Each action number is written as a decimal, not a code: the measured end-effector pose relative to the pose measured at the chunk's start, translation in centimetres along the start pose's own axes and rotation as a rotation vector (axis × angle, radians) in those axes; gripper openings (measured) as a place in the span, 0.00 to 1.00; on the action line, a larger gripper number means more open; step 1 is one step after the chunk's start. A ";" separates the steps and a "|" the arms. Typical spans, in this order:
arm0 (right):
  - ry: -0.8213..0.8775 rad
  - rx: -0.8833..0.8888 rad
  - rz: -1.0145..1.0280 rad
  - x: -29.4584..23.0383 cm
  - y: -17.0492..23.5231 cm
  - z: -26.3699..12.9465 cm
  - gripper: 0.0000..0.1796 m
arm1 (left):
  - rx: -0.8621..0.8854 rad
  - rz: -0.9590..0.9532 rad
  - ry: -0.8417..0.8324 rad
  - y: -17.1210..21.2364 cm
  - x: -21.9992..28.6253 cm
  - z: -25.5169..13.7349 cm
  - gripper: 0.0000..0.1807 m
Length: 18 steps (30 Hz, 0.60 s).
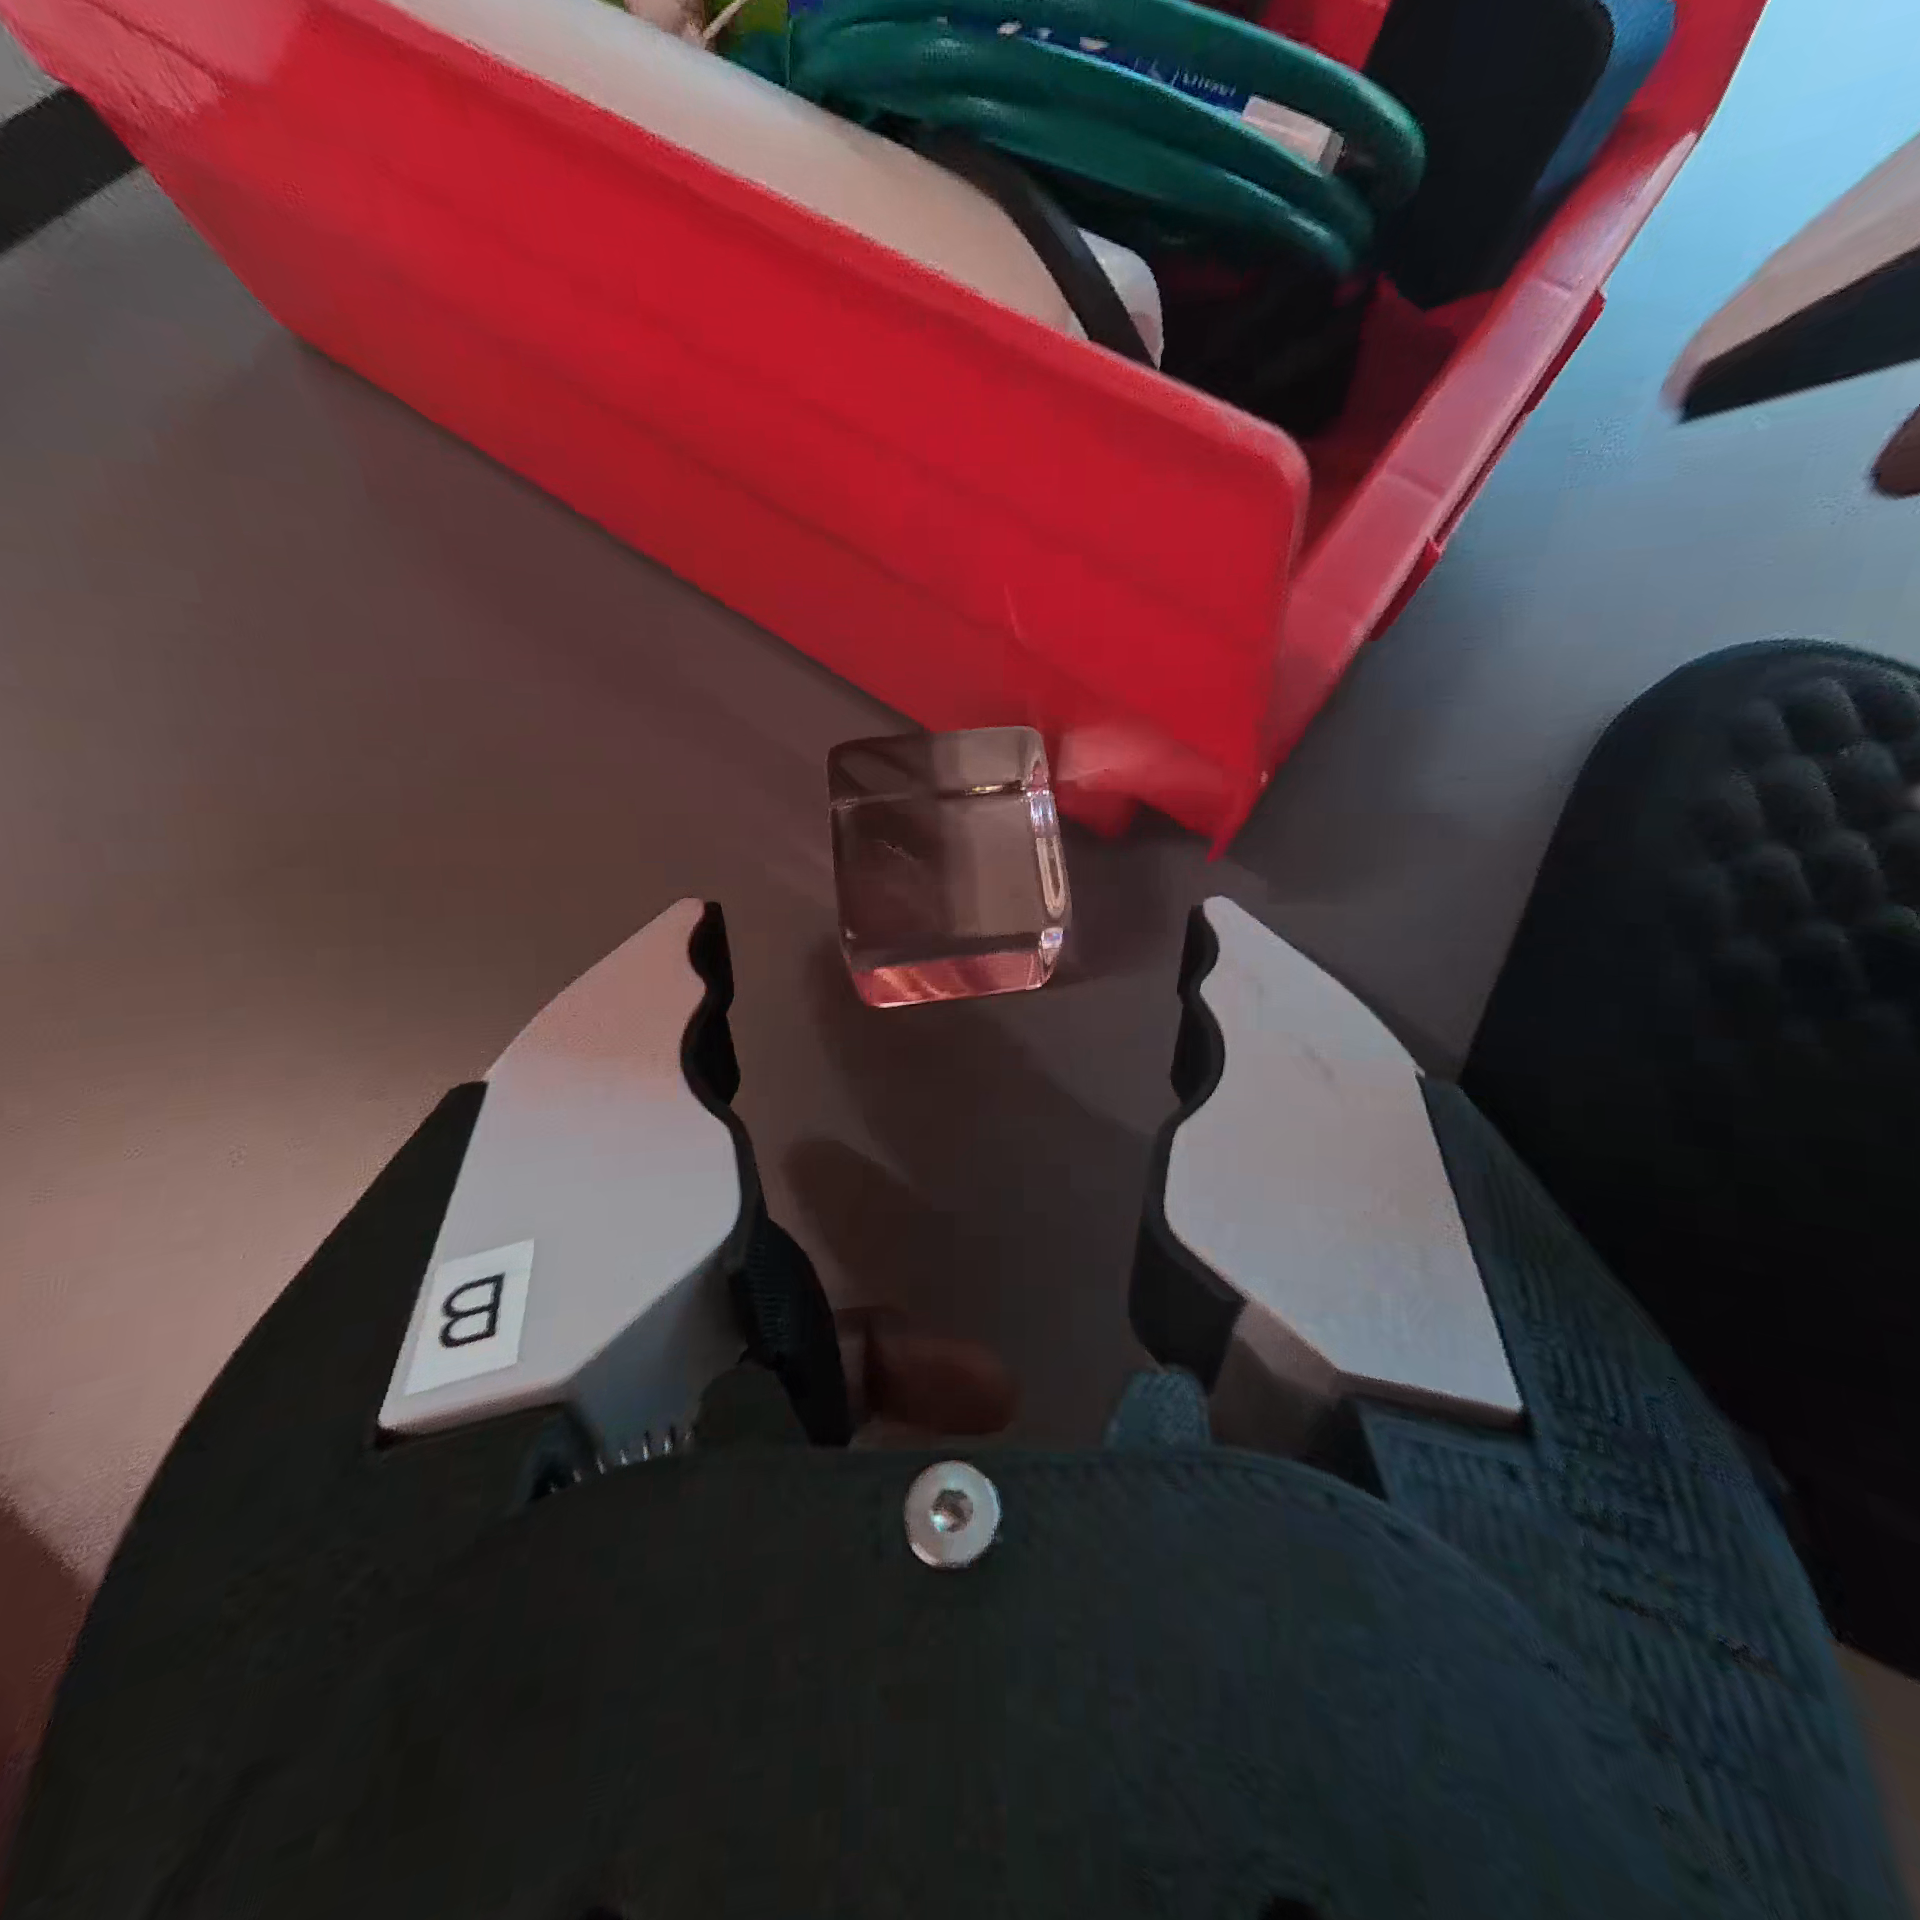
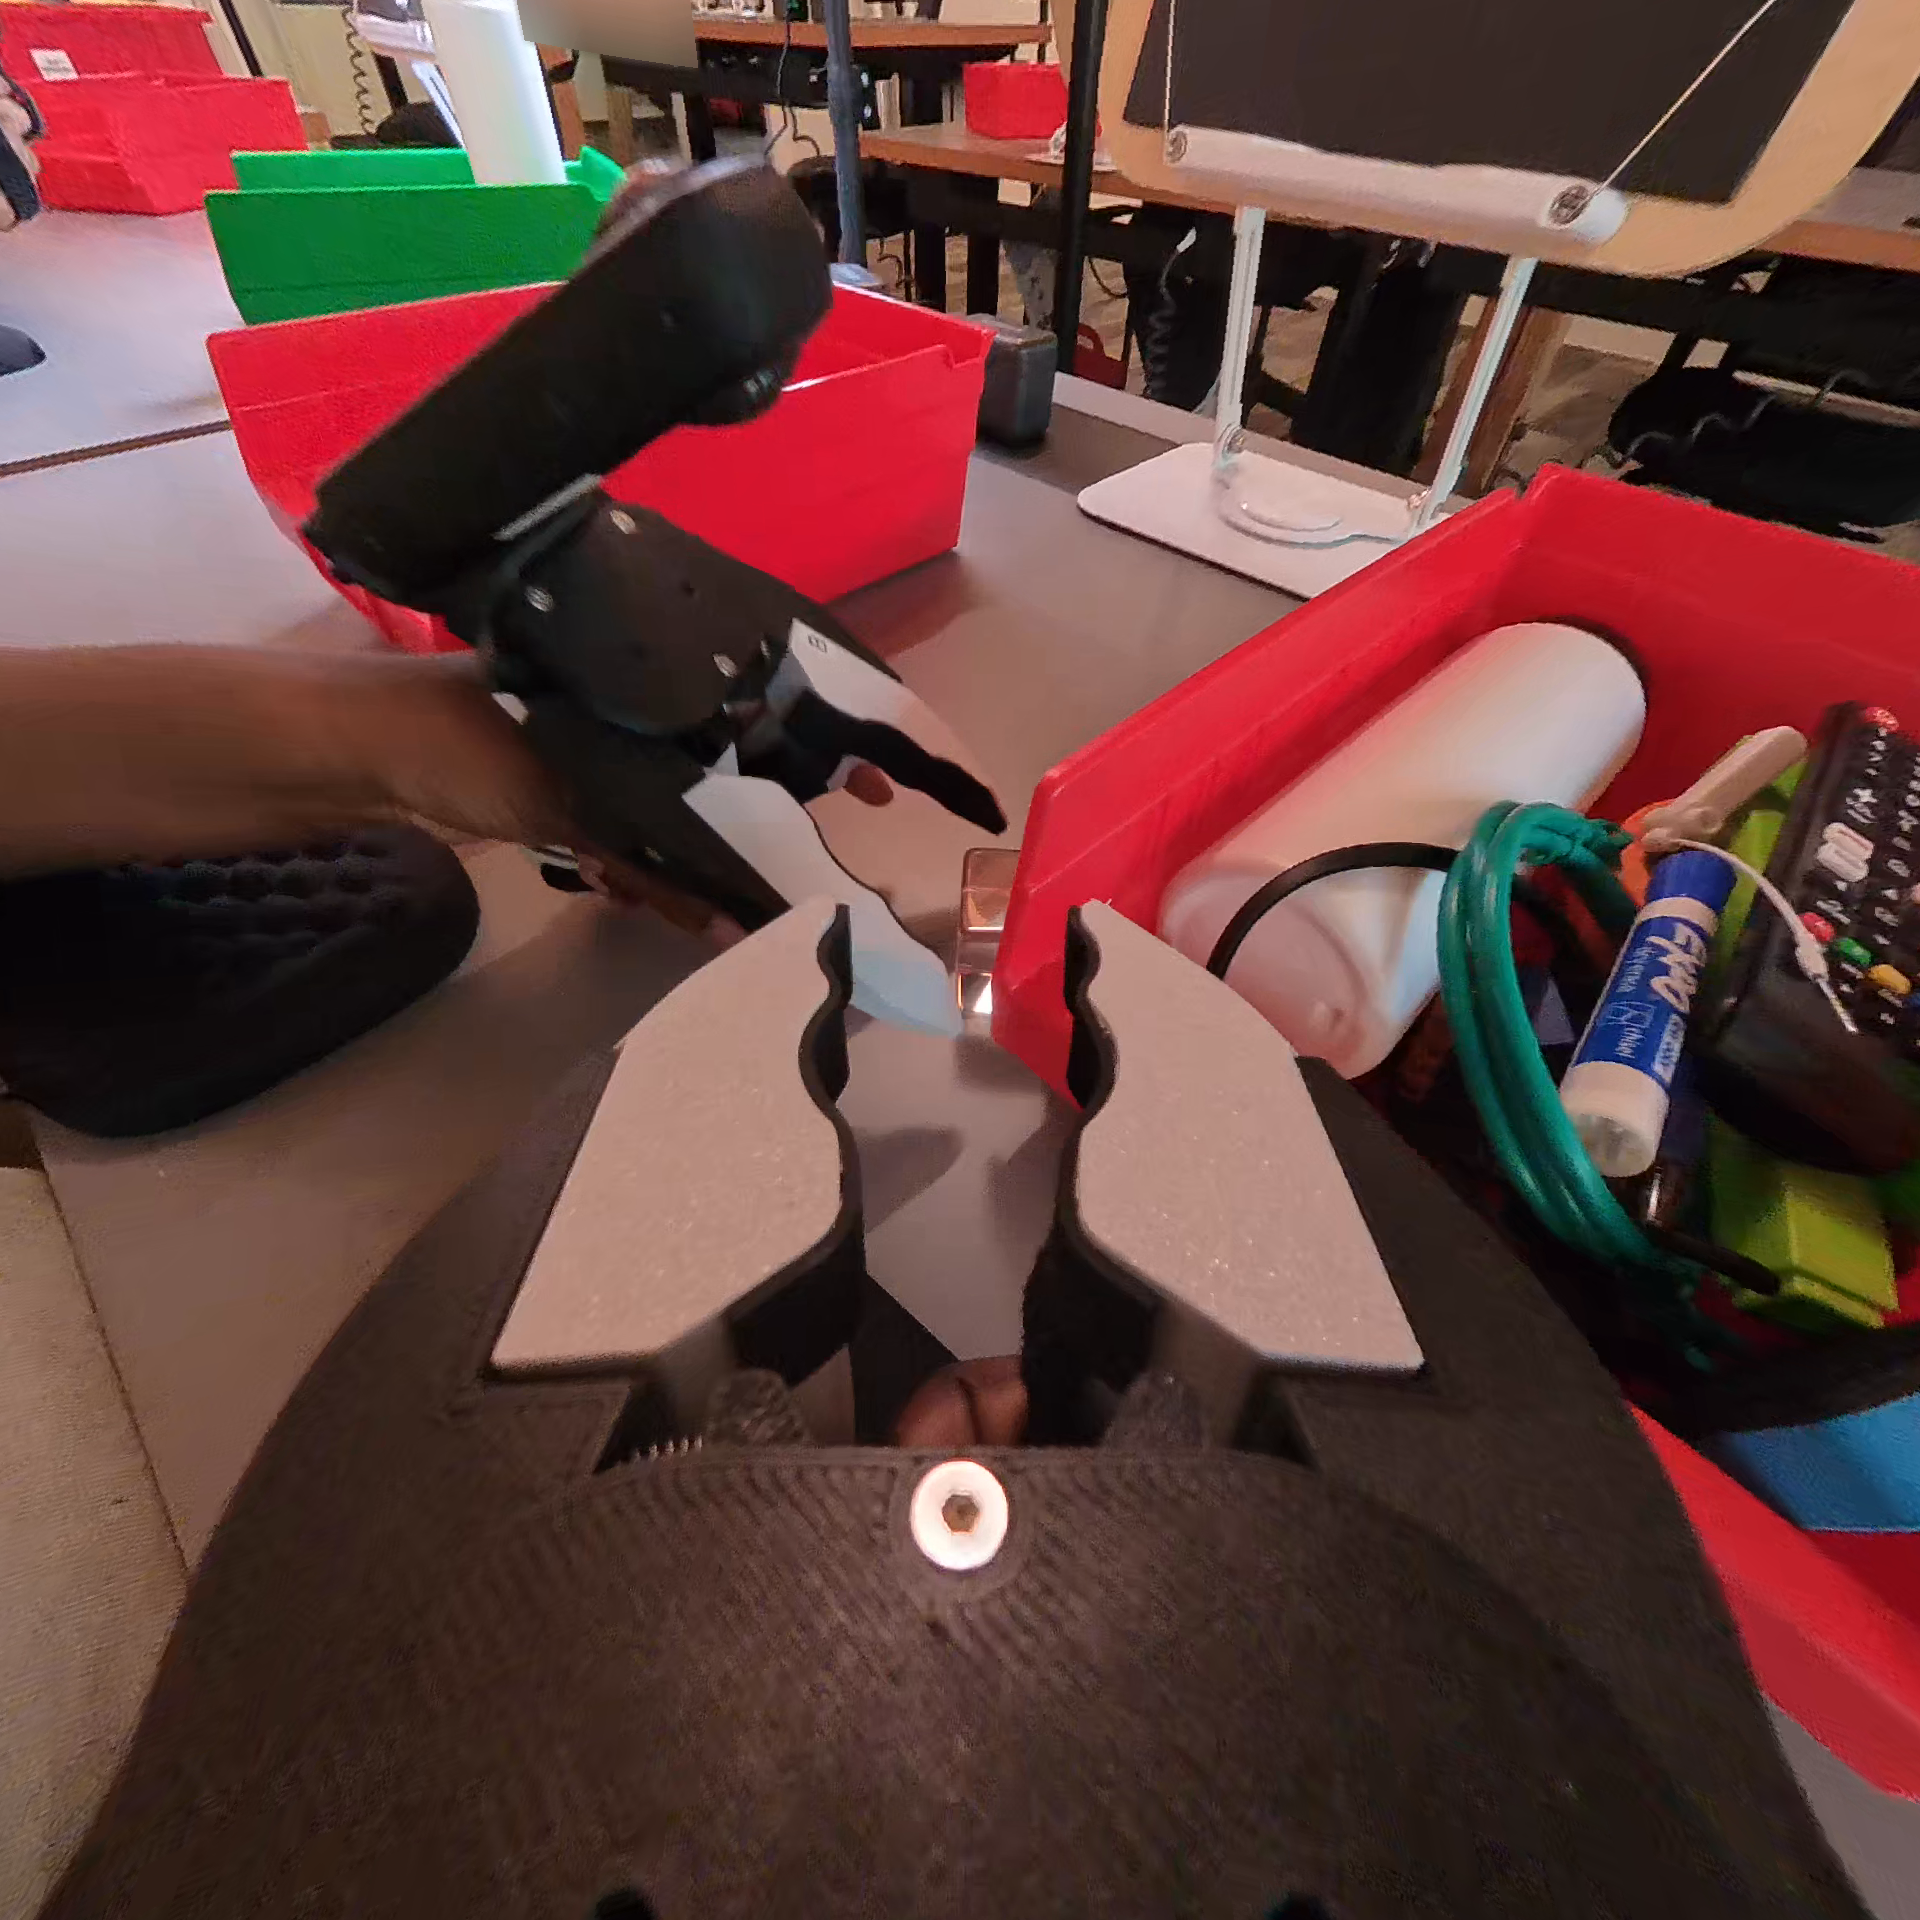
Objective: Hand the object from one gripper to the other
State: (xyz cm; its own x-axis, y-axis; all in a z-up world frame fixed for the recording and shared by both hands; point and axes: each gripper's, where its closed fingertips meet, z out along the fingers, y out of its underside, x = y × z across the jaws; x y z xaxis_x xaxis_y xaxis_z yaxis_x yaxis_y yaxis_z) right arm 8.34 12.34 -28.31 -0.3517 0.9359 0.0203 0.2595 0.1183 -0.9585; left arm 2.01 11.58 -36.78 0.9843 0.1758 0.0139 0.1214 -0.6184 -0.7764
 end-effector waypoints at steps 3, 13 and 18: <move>0.007 0.018 -0.013 0.1 -0.2 -0.3 0.22 | 0.009 0.023 -0.029 -0.2 -0.3 0.8 0.45; 0.000 0.159 -0.106 -0.5 -1.7 -0.4 0.26 | 0.116 -0.192 0.106 -0.8 -0.7 -1.3 0.25; -0.026 0.331 -0.261 -2.9 -4.0 -0.4 0.49 | 0.420 -0.588 0.462 -4.9 1.3 -8.5 0.25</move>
State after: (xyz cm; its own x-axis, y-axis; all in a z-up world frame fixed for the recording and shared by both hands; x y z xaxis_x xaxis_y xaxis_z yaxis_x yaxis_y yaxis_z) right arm 8.66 9.28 -24.45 -0.3906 0.8795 0.2719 -0.1431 0.2337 -0.9617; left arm 3.74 8.34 -27.62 0.7409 -0.0066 0.6716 0.6605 -0.1738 -0.7304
